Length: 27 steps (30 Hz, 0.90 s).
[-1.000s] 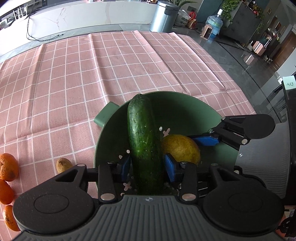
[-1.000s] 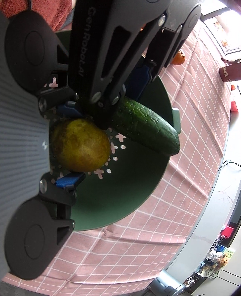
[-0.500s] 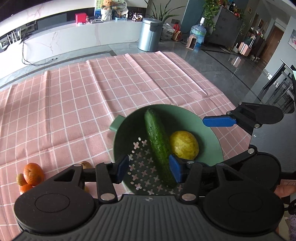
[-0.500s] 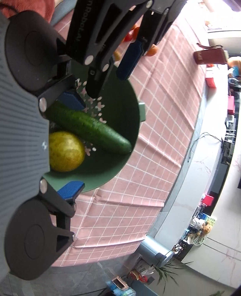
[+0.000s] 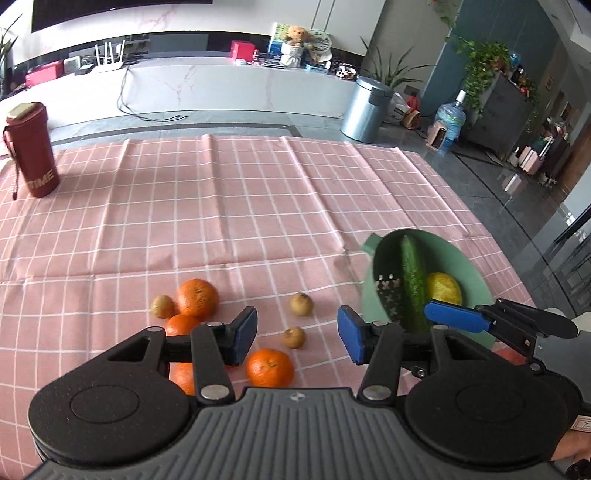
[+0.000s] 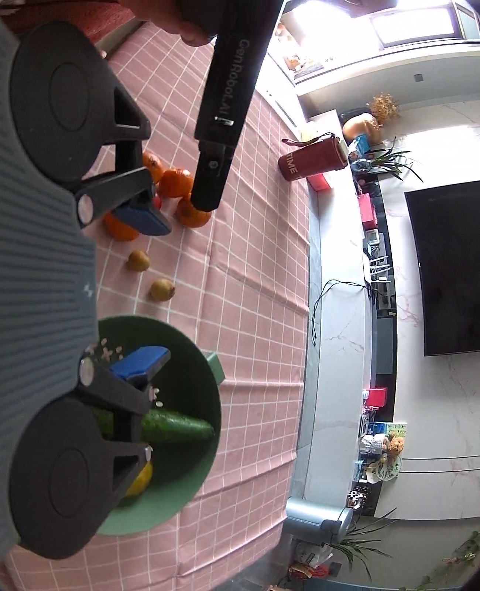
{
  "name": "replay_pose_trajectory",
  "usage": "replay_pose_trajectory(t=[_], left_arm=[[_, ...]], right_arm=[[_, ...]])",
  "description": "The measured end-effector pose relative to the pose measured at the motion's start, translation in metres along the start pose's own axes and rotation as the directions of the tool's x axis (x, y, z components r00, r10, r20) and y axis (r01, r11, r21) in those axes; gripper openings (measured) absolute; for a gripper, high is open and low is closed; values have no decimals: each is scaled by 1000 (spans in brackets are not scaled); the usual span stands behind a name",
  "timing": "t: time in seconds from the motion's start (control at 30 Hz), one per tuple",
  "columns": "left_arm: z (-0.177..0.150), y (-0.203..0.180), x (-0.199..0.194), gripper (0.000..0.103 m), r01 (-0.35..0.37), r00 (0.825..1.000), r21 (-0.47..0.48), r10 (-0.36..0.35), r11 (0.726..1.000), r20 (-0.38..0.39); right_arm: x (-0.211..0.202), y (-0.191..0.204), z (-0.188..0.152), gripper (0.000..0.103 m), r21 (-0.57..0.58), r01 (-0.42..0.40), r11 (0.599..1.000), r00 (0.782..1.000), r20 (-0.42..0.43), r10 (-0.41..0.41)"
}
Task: Organize fruits
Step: 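Grasp an orange with the right gripper while the left gripper approaches another orange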
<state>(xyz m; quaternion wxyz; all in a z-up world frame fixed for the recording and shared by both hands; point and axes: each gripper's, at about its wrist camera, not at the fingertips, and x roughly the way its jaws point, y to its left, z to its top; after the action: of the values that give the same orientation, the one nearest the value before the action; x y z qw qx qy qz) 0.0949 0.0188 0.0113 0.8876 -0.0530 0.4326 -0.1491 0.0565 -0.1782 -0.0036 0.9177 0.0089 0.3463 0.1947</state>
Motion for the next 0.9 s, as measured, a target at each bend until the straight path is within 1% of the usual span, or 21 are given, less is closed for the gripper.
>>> replay_pose_trajectory(t=[0.07,0.13,0.17,0.2,0.27,0.37,0.47,0.57,0.63,0.77,0.9], left_arm=[[-5,14,-1,59,-19,1000,-13,19,1000,-2],[-10,27,0,59,-35,999,-35,35,999,-13],[-13,32,1,59,-32,999,-45,32,998,-19],[-16,37,3,59,-27,999,-55,26,998,-29],[-25,46,7,59,-35,999,-77,33,996,-38],[-37,49,16,59,-87,996,-59,84,994,-42],[-44,53,24,59,-92,994,-36,89,995,-63],[-49,56,31,59,-118,990,-18,116,993,-84],[-53,62,37,59,-108,989,-46,102,993,-107],[-55,72,41,59,-75,991,-106,62,992,-119],[-56,73,48,59,-82,988,-109,67,991,-137]], right_arm=[[6,9,-6,53,32,-16,999,1000,3,16],[17,20,-15,49,57,-24,998,1000,-13,25],[22,25,-19,48,62,-30,998,999,-24,31],[28,29,-22,48,63,-34,997,999,-36,37],[38,38,-27,43,53,-40,998,997,-58,43],[51,47,-28,43,27,-41,999,996,-74,42],[62,53,-27,43,-1,-30,1000,997,-77,29],[73,55,-29,43,-16,-21,1000,995,-98,19],[80,55,-31,43,-13,-23,1000,993,-120,22],[90,56,-32,43,-14,-23,1000,989,-148,21],[98,58,-34,43,-14,-42,999,985,-169,39]])
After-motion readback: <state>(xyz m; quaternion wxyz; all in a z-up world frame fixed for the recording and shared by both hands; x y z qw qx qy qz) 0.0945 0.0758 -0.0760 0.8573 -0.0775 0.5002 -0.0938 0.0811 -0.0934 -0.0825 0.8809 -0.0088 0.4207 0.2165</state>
